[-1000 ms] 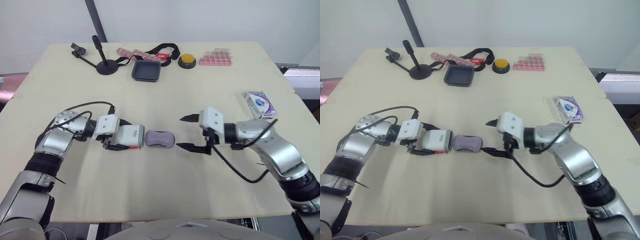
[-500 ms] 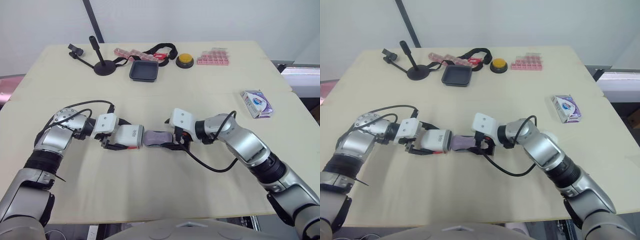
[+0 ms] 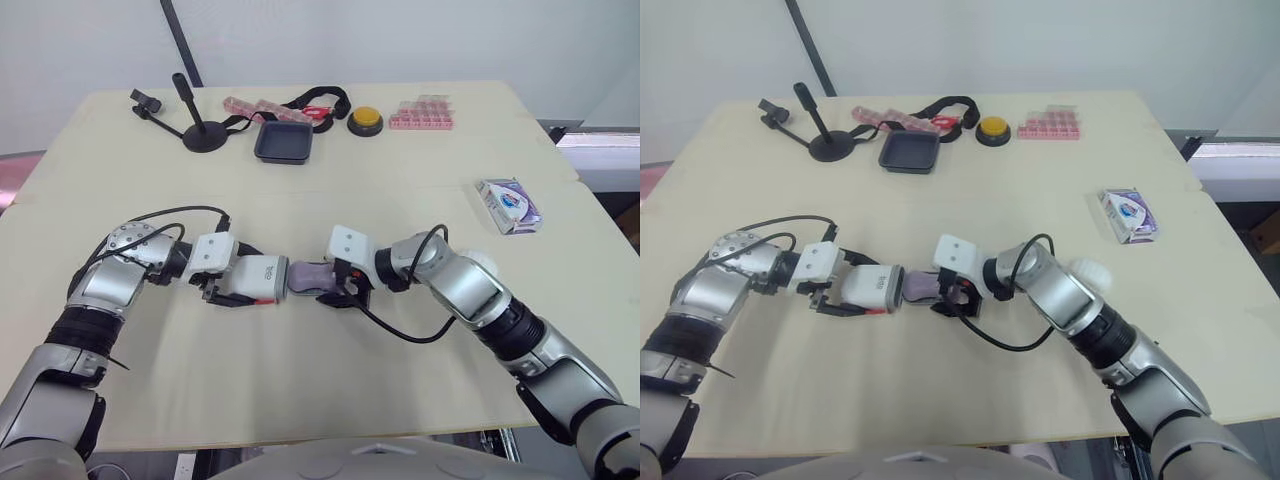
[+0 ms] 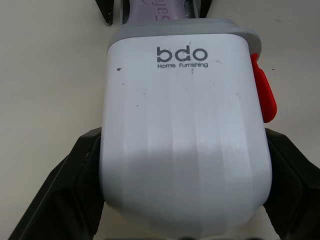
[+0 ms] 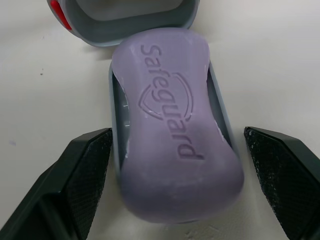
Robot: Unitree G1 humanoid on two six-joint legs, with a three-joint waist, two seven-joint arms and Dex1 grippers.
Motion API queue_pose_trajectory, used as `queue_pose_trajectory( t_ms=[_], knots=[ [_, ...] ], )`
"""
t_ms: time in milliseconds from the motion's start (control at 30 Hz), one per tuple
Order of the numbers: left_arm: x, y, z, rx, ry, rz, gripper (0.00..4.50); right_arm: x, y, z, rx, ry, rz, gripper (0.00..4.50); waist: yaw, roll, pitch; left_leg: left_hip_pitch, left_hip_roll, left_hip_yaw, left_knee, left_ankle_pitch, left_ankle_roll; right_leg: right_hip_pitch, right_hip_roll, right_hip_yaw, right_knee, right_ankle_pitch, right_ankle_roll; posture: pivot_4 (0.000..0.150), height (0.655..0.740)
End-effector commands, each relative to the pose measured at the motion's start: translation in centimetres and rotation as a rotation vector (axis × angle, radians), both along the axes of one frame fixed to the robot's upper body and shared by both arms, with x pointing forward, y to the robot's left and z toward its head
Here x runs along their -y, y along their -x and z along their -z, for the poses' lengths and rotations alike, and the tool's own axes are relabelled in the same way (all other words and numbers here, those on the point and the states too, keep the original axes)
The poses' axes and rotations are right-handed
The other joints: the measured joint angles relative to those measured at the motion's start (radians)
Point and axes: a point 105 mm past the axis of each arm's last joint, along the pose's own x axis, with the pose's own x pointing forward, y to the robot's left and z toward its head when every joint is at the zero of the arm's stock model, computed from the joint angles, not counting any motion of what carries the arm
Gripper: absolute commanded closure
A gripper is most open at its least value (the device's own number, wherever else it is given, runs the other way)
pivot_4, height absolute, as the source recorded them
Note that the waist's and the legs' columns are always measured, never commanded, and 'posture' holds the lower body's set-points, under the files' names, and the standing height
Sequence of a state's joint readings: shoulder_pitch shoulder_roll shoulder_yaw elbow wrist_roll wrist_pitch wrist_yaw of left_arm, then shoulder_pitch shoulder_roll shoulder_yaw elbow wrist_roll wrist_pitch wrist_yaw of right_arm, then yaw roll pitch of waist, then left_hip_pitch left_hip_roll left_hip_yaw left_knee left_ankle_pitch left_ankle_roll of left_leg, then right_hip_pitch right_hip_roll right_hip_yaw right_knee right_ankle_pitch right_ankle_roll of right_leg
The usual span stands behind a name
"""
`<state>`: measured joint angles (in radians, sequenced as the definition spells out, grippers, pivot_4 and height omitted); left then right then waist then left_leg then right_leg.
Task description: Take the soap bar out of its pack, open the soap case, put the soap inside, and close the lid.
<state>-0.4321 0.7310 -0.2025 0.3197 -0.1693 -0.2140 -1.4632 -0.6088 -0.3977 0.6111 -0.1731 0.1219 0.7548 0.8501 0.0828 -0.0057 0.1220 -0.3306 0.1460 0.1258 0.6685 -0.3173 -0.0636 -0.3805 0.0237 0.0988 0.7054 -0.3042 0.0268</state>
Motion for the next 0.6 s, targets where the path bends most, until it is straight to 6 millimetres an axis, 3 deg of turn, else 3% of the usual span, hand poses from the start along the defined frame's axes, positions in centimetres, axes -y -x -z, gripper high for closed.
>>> queue_pose_trajectory(
  t_ms=[33, 200, 433, 600],
  knots=[
    [-0.3, -0.1, -1.1, 0.036, 0.016, -0.010, 1.02, -0.2, -0.5, -0.2, 0.044, 0.011, -0.008, 0.00, 0.000, 0.000, 0.000, -0.001, 0.000, 0.000, 0.000, 0.000, 0.000, 0.000, 0.000, 0.001, -0.001, 0.000, 0.000, 0.150, 0.7400],
    [-0.2, -0.1, -1.1, 0.036, 0.018, -0.015, 1.02, -0.4, -0.7, 0.2, 0.044, 0.014, -0.007, 0.00, -0.001, 0.000, 0.000, -0.001, 0.001, 0.000, 0.001, 0.000, 0.000, 0.000, 0.000, 0.000, -0.001, 0.000, -0.001, 0.150, 0.7400],
    [-0.4, -0.1, -1.1, 0.039, 0.016, -0.022, 1.02, 0.1, 0.1, 1.1, -0.004, 0.026, -0.008, 1.94, -0.001, 0.000, 0.000, -0.001, 0.001, 0.000, 0.001, 0.002, -0.001, 0.002, 0.001, 0.001, -0.002, 0.000, -0.002, 0.150, 0.7400],
    [-0.2, -0.3, -1.0, 0.037, 0.018, -0.023, 1.02, 0.8, 0.3, 0.9, -0.002, -0.001, -0.017, 1.94, 0.001, 0.000, 0.000, 0.000, 0.001, -0.001, 0.001, 0.002, -0.001, 0.002, 0.000, 0.000, -0.002, 0.000, -0.002, 0.150, 0.7400]
  ],
)
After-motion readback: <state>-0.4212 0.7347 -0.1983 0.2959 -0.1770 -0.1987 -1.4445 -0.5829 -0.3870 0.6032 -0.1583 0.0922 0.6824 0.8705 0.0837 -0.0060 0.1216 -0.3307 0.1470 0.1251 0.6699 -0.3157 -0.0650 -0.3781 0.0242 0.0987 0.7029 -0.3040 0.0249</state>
